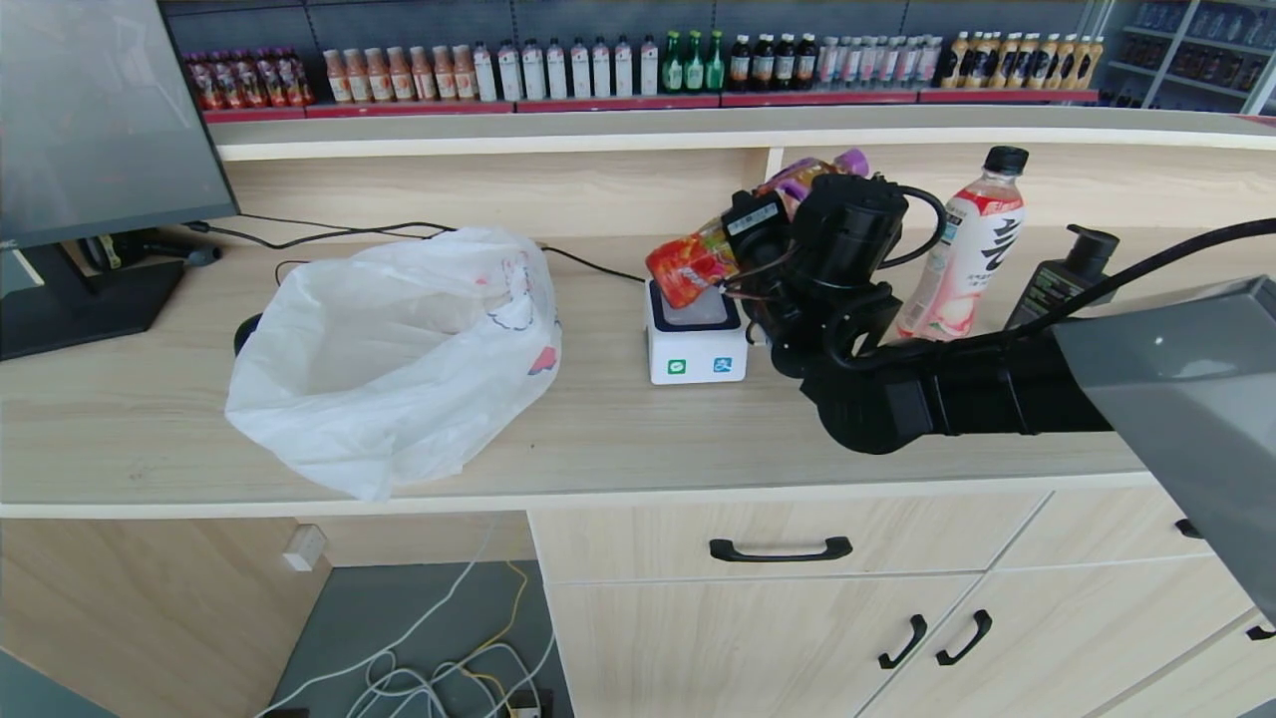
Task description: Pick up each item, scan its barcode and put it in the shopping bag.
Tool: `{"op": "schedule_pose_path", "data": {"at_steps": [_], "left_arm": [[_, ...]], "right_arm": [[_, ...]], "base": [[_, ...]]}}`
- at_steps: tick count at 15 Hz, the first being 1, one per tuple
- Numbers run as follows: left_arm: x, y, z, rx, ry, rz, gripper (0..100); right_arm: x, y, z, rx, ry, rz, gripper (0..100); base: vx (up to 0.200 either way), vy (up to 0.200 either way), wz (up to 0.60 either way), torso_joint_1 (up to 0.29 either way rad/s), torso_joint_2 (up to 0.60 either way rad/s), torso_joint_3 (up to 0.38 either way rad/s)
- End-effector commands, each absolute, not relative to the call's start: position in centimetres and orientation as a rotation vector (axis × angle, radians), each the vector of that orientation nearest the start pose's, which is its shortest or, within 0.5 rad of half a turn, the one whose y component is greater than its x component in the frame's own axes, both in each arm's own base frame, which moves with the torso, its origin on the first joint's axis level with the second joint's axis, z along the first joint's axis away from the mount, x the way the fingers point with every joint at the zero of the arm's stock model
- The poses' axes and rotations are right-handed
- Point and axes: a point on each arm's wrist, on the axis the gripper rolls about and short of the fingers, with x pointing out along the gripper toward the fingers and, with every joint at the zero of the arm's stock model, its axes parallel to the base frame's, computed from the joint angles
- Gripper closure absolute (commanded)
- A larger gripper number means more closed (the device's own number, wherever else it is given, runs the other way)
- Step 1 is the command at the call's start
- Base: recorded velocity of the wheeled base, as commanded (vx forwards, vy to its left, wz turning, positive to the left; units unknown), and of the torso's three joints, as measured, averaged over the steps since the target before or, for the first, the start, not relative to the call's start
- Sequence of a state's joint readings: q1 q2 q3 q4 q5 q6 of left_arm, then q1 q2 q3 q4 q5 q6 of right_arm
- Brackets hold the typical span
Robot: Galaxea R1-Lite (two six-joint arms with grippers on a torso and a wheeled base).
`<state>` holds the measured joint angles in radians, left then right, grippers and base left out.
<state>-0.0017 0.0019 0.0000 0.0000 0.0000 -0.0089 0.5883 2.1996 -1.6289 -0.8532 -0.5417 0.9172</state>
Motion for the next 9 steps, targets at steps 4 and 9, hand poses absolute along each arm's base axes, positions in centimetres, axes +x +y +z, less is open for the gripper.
{"op": "schedule_pose_path", "data": {"at_steps": [4,9], "left_arm": [[-2.3,0.0,7.6,-0.009,0.002,-0.002,0],[-2.3,0.0,7.6,-0.009,0.002,-0.002,0]], "right_arm": [[38.2,24.2,25.2,1.078,-0.223,0.167,100],[35.7,22.9,28.9,1.094,-0.252,0.189,100]], "base": [[0.000,0.000,0.00,0.000,0.00,0.000],[0.000,0.000,0.00,0.000,0.00,0.000]]}}
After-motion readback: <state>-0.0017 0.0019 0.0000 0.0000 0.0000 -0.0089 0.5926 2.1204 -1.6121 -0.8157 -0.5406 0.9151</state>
